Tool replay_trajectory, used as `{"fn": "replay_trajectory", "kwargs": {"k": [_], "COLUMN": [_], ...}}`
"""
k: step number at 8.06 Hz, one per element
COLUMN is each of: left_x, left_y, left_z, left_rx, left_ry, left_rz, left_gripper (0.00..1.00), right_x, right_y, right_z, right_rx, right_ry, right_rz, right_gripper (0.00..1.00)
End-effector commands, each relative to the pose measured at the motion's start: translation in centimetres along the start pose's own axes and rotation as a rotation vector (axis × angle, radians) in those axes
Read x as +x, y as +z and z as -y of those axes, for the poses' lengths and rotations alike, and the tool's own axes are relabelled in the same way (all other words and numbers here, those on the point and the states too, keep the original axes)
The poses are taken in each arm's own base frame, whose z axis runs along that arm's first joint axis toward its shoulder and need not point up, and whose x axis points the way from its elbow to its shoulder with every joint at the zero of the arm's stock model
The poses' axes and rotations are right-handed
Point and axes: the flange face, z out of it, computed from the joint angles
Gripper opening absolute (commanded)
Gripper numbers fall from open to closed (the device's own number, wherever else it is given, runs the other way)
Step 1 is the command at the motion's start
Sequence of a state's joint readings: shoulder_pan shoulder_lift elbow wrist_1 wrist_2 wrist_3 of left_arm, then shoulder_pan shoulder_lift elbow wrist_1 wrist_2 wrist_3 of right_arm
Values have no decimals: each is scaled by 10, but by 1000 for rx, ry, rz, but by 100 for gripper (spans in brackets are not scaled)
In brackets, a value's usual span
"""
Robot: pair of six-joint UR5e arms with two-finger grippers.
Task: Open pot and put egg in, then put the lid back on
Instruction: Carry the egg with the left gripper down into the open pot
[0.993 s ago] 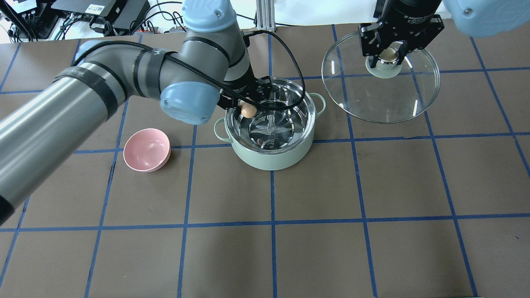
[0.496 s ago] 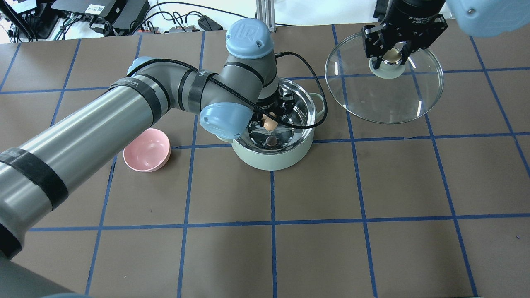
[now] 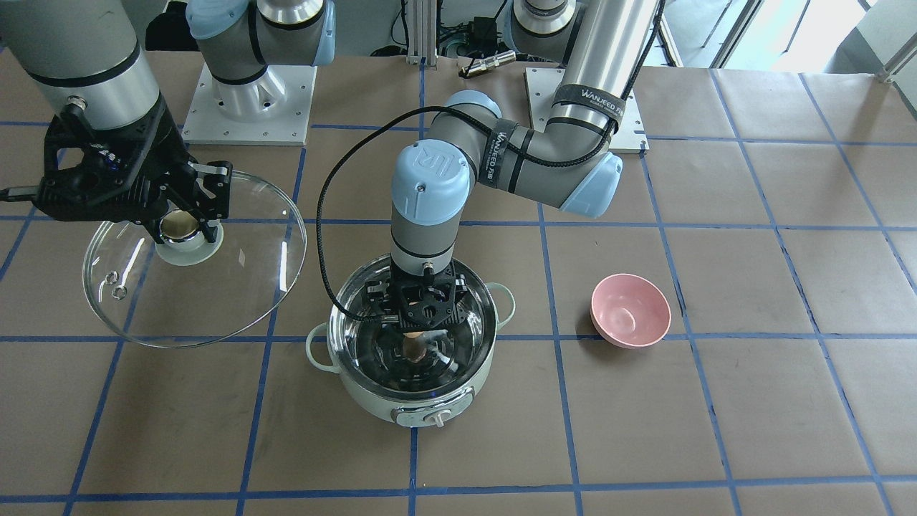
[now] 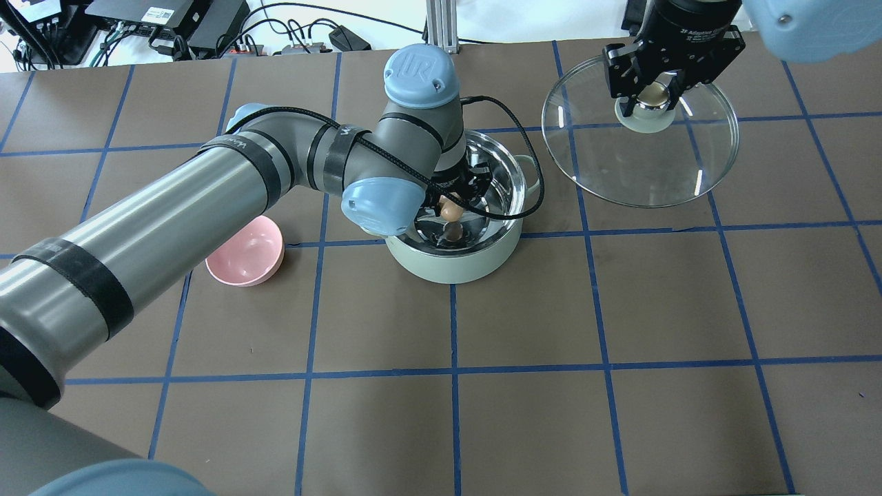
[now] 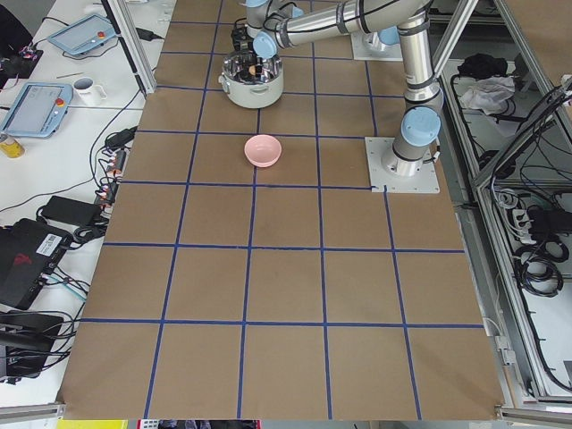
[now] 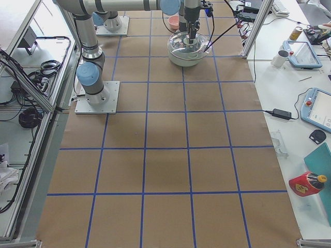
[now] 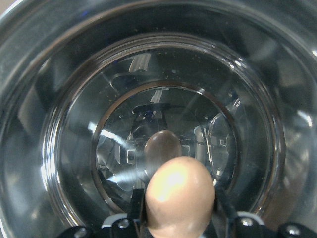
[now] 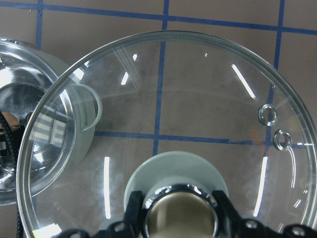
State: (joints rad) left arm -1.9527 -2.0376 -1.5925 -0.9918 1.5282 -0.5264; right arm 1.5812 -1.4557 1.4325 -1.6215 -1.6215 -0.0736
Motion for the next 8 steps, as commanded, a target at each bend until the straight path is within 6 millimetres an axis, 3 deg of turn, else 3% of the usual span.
{"fn": "replay_trajectory", "kwargs": {"k": [1, 4, 5, 7, 8], "left_x": [0, 0, 0, -1, -4], "left_y": [0, -1, -3, -37, -62], "left_z": [0, 0, 1, -4, -12], "left_rx": [3, 5, 9, 43, 37], "left_ry": [0, 2, 2, 25, 25], "left_rz": [3, 2, 0, -20, -18], "left_gripper": [52, 65, 74, 81, 97], "right_x": [7, 8, 8, 8, 8], "right_y": [1, 1, 1, 2, 2], "right_z": [0, 0, 0, 0, 0], "right_rx": [-5, -9, -9, -10, -12], "right_ry": [10, 13, 13, 13, 13], "right_rz": [0, 0, 1, 1, 1], "right_gripper": [0, 0, 0, 0, 0]}}
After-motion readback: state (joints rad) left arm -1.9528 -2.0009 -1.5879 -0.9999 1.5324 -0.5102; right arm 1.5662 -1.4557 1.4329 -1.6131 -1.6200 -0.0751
